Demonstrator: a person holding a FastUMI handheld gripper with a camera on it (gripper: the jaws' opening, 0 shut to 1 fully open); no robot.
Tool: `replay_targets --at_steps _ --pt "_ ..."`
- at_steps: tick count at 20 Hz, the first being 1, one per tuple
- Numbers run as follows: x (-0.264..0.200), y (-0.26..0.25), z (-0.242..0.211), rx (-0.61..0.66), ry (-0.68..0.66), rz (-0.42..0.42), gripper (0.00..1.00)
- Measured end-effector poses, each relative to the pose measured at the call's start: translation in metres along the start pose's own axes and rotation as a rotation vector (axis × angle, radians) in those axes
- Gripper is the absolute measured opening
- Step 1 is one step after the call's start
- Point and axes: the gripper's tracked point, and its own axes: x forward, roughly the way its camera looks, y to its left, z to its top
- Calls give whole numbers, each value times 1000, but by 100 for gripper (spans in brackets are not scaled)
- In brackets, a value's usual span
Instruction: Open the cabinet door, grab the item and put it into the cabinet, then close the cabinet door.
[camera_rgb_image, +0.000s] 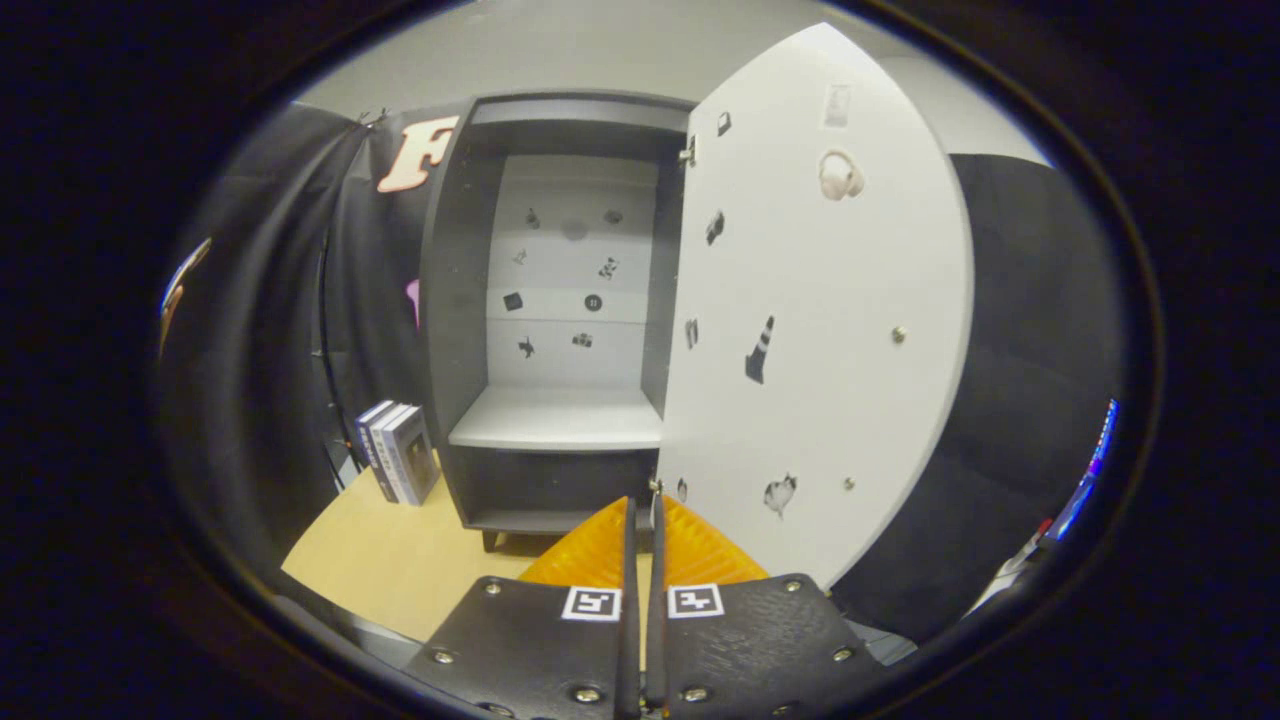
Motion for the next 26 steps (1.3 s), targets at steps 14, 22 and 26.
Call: replay_targets --at_steps 14,22,26 --pt "61 67 -125 -112 287 195 44" --pt "87 83 -199 -150 456 268 66" --pt "94 86 -238 -161 546 286 66"
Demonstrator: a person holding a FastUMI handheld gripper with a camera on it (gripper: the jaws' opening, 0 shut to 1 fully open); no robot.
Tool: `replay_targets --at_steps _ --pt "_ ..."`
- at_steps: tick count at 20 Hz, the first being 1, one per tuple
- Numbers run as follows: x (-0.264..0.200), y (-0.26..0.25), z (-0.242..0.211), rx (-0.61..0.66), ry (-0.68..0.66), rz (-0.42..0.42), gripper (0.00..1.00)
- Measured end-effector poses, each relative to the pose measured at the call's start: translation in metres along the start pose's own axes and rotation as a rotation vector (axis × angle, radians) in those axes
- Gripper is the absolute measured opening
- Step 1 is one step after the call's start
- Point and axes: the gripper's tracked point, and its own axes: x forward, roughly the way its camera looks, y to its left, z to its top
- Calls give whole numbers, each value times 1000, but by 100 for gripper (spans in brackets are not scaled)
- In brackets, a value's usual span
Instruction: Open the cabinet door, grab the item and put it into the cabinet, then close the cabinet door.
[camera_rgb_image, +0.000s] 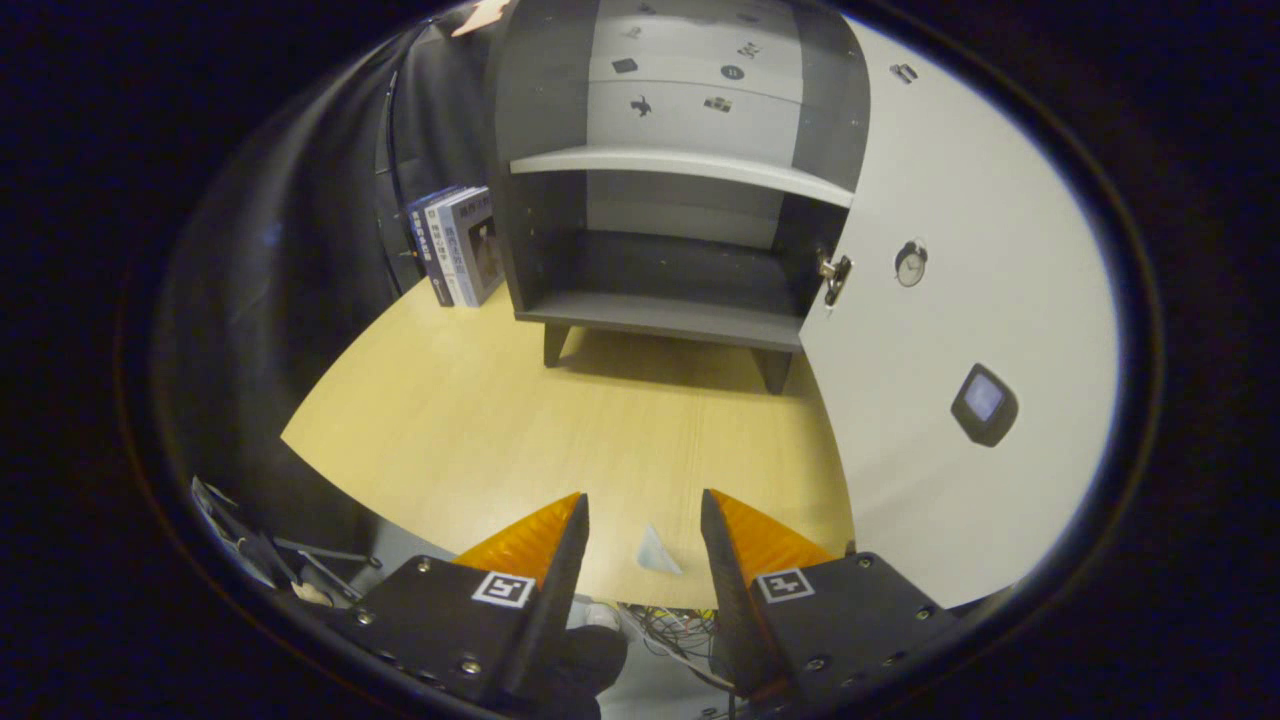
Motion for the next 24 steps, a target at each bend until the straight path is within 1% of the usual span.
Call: replay_targets --at_steps 5,12,15,19,20,22,23,24 --pt "36 -3 -35 -62 96 -15 66" --pt "73 -6 -77 -90 218 -2 66" --pt "84 -4 -96 -82 271 16 66" --pt "95 -3 -107 -49 304 28 64" --pt "97 -8 -110 -42 305 9 64" --pt "101 -6 -114 -5 323 19 36" --pt "99 -5 -113 5 326 28 35" --pt "96 -12 -117 20 318 0 35"
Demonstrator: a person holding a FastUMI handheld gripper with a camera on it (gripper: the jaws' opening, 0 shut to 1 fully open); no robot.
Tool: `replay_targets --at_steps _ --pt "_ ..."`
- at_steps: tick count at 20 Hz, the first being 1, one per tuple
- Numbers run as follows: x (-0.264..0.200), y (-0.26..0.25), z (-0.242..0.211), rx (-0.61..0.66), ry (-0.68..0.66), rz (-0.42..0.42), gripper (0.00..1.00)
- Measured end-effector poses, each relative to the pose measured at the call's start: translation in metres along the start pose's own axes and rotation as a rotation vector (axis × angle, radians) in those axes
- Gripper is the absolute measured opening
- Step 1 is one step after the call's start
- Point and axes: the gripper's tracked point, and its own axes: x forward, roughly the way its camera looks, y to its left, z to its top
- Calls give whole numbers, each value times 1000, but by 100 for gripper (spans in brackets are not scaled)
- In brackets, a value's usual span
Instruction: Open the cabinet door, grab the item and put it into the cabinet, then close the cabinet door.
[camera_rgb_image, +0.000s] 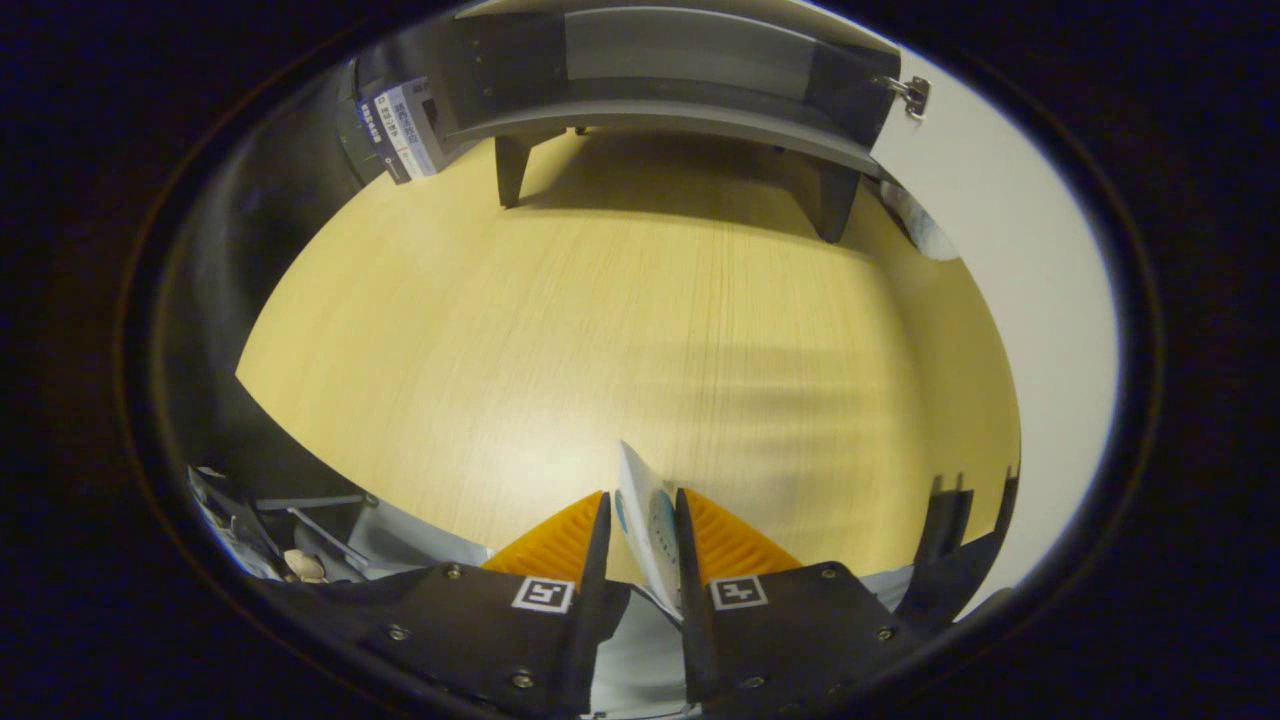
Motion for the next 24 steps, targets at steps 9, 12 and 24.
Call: replay_targets --at_steps 9,12,24 --pt "-4 -3 8 12 -13 -40 16" --pt "-18 3 20 27 -34 -27 16" --pt "-140 10 168 11 -344 -25 16"
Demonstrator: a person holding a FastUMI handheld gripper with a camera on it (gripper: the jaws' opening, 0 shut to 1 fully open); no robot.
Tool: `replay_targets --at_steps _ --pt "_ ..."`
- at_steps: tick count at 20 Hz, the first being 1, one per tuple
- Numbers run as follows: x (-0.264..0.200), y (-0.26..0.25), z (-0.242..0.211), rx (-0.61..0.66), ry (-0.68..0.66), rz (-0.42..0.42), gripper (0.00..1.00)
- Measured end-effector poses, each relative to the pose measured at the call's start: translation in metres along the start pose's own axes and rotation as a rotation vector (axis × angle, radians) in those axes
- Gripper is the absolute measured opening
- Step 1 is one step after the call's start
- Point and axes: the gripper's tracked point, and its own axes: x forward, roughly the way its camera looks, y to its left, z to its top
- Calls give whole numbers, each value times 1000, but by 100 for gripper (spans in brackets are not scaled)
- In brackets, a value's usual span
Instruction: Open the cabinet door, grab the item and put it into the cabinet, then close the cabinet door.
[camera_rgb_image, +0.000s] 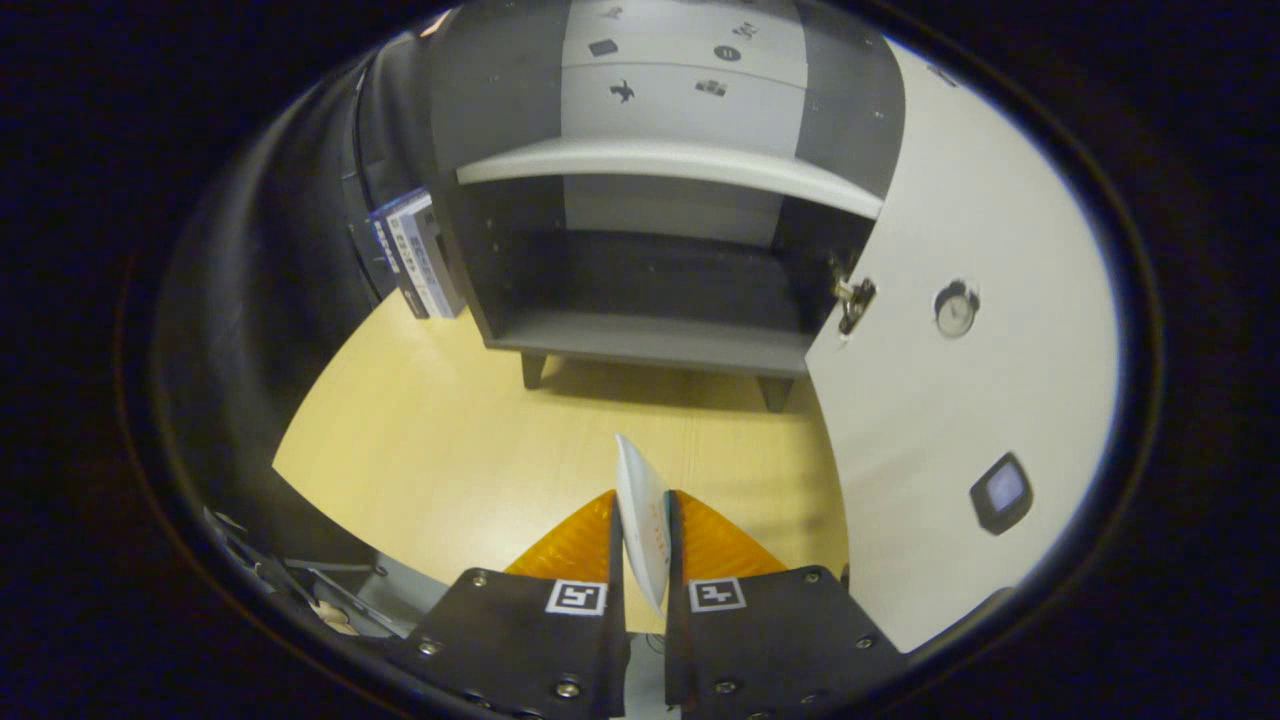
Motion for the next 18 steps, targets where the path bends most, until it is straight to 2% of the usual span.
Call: replay_targets --at_steps 10,18 --pt "-62 9 124 -44 -198 19 16" --pt "-76 -6 203 43 -293 37 16"
